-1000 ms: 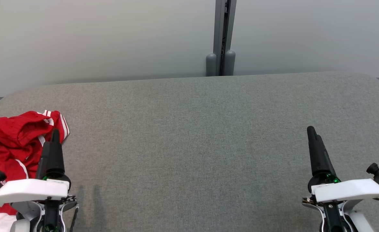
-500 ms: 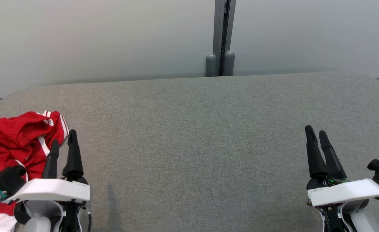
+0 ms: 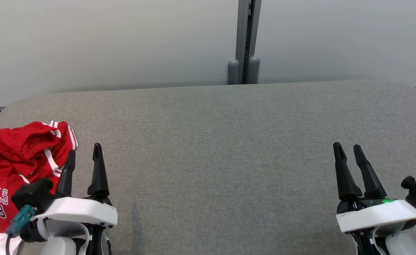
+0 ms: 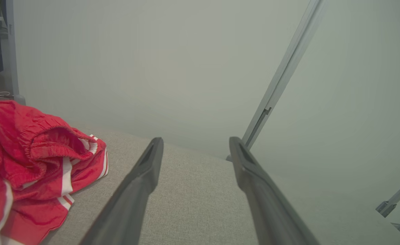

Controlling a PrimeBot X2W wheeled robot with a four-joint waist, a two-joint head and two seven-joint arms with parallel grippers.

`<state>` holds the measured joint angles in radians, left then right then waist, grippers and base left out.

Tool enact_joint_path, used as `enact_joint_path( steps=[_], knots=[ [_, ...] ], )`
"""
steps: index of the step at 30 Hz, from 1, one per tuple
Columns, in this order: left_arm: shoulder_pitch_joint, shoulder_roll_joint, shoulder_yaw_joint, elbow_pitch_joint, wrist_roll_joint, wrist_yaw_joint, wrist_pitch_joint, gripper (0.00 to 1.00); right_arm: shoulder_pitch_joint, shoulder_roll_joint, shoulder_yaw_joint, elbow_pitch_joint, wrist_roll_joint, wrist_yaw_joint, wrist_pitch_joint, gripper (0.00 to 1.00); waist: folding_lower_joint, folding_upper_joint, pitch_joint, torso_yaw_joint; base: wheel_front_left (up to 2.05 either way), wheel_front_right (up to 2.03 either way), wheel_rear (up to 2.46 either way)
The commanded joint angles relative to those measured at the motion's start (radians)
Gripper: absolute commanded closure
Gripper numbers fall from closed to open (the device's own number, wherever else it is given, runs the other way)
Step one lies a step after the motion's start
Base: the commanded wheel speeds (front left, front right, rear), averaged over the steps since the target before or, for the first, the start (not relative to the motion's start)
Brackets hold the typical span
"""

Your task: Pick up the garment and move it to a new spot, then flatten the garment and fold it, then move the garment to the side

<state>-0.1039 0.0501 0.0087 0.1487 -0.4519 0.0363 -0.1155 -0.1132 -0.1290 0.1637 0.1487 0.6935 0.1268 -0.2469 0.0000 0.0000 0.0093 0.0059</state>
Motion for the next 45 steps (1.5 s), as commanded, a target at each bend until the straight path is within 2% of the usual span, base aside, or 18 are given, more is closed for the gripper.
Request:
enact_joint_path(
  steps=[1,13,45],
  knots=[
    [0.007,0.006,-0.009,-0.005,0.028,0.004,-0.012,0.0,0.001,-0.009,-0.011,-0.002,-0.025,0.005,-0.007,0.0,0.0,0.0,0.0,0.001,0.0,0.0,0.0],
    [0.013,0.005,-0.056,-0.004,0.139,0.027,-0.058,0.0,0.003,-0.002,-0.045,0.005,-0.169,0.005,-0.011,0.0,0.0,0.0,-0.002,0.003,0.0,0.0,0.0],
    [0.03,0.001,-0.128,-0.01,0.321,0.063,-0.152,0.0,0.016,0.002,-0.089,-0.004,-0.378,0.006,-0.019,0.0,0.0,0.0,-0.003,0.003,0.0,0.0,0.0]
  ],
)
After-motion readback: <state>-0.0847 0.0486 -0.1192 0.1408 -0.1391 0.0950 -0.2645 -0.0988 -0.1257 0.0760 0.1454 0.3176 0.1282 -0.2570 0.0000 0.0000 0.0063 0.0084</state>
